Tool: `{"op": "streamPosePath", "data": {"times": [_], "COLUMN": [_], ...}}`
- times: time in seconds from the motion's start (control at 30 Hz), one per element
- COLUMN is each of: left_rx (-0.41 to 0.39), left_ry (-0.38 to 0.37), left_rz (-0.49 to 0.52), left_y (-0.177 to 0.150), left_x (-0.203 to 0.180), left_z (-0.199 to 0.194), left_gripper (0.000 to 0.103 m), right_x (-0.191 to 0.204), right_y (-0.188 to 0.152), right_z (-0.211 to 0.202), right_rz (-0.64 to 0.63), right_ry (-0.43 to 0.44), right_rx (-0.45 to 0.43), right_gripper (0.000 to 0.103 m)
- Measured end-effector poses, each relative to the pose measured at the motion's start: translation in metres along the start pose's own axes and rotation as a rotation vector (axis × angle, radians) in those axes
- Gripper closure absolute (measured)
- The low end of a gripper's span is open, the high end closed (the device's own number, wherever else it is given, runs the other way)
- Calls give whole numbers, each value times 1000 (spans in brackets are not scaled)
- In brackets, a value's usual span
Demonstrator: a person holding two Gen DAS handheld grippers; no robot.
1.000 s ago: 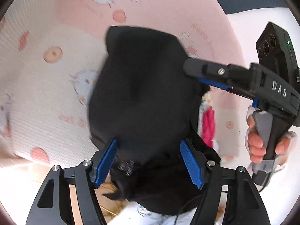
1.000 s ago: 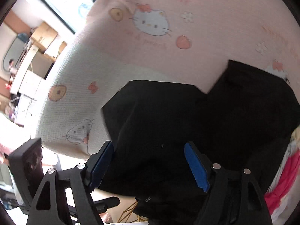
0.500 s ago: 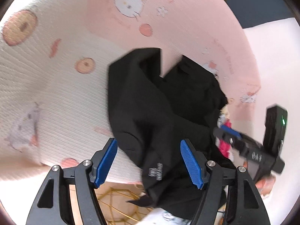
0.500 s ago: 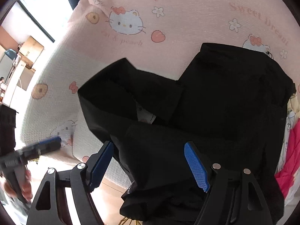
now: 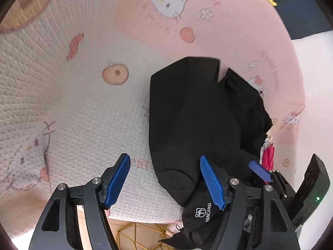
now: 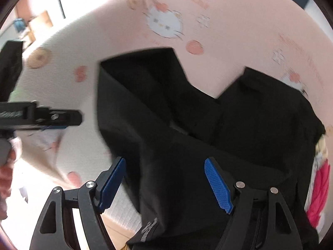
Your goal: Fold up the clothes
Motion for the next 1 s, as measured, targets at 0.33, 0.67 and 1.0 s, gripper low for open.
{"op": "streamPosePath", "data": {"times": [0.33, 0.67, 1.0], "left_rx": [-38, -19, 57], "left_ry": [-50, 22, 25], "left_rz": [-31, 13, 85], "left_y": [17, 56, 95], "left_x": [5, -13, -62], "left_z": [20, 64, 113], "left_gripper": [36, 36, 36], "right_x": [-30, -104, -116], "right_y": [0, -37, -48], "right_z": [50, 106, 117], "right_rz": [100, 344, 410], "right_ry": [15, -50, -44], "right_rx": [57, 204, 218], "right_gripper": [99, 101, 102]}}
Point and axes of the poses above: each gripper's, at about its wrist camera, not at the fingertips, and z roughly the way its jaws point, x to its left, y to its top, the point moved 10 cm from there along z, roughly the way its jaws point
